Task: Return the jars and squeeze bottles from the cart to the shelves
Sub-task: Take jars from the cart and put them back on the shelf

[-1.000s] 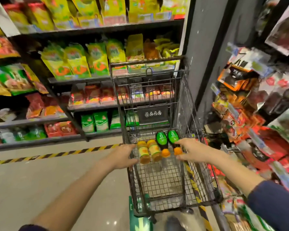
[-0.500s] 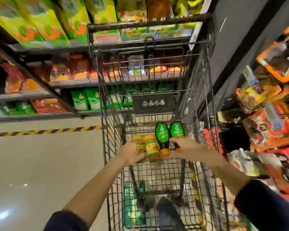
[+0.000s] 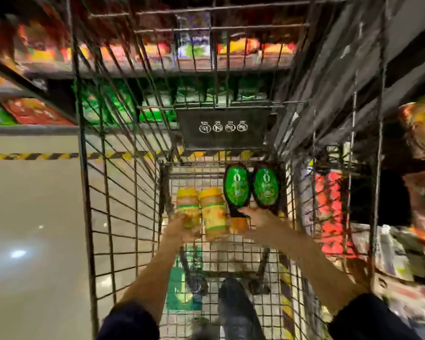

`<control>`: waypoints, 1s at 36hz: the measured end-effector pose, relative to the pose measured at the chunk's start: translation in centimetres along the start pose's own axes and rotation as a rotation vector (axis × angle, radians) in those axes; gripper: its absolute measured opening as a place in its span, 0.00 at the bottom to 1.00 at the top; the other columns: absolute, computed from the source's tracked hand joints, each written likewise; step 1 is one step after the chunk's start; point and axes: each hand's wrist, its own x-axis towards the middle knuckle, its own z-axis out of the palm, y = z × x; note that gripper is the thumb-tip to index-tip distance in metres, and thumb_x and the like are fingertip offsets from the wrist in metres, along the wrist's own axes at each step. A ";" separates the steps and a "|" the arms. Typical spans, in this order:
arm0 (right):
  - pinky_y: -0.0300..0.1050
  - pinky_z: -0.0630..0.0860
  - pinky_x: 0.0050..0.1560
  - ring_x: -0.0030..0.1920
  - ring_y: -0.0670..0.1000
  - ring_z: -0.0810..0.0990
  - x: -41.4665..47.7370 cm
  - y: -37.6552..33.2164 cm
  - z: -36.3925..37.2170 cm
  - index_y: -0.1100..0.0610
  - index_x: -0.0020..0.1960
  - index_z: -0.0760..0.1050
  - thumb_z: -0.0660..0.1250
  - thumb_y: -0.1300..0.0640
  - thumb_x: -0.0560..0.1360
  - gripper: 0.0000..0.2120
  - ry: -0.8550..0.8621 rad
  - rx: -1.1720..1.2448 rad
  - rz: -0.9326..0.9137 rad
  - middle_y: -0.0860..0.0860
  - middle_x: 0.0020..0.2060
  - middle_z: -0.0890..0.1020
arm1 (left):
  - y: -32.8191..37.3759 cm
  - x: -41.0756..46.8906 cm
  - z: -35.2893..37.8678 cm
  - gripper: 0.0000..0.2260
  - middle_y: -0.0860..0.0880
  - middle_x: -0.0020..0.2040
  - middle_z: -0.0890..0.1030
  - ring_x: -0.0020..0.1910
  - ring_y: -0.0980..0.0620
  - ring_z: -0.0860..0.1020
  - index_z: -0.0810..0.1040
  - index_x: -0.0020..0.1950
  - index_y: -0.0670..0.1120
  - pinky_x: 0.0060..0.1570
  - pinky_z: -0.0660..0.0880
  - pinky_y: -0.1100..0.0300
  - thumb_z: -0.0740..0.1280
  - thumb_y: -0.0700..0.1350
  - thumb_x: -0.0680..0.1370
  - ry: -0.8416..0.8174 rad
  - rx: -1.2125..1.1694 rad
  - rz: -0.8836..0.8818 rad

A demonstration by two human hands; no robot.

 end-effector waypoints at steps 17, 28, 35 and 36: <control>0.43 0.70 0.57 0.62 0.53 0.73 3.8 1.6 3.3 0.58 0.68 0.67 0.66 0.56 0.75 0.23 -0.008 0.224 -0.031 0.55 0.62 0.74 | 2.5 -1.9 -1.5 0.21 0.41 0.52 0.76 0.48 0.45 0.75 0.73 0.60 0.36 0.53 0.72 0.56 0.74 0.40 0.70 -0.092 -0.374 -0.055; 0.48 0.75 0.44 0.45 0.56 0.79 8.6 1.1 6.3 0.65 0.45 0.76 0.73 0.61 0.67 0.10 0.141 0.395 0.102 0.60 0.43 0.81 | -2.7 3.3 1.3 0.43 0.42 0.54 0.80 0.51 0.42 0.81 0.74 0.59 0.40 0.52 0.79 0.45 0.80 0.59 0.50 -0.184 -0.544 -0.020; 0.45 0.75 0.49 0.49 0.53 0.81 9.5 -0.2 7.4 0.58 0.53 0.79 0.77 0.49 0.63 0.22 0.106 0.342 0.163 0.53 0.44 0.82 | -1.8 -0.4 -1.0 0.20 0.46 0.39 0.83 0.36 0.50 0.82 0.70 0.50 0.37 0.37 0.81 0.55 0.76 0.42 0.65 -0.345 -0.761 0.086; 0.44 0.75 0.50 0.49 0.53 0.81 9.6 -0.5 7.6 0.58 0.53 0.79 0.77 0.49 0.64 0.22 0.078 0.351 0.160 0.53 0.45 0.82 | -2.4 -0.3 -0.5 0.34 0.44 0.44 0.83 0.42 0.47 0.83 0.73 0.53 0.37 0.43 0.81 0.51 0.79 0.55 0.57 -0.249 -0.699 0.046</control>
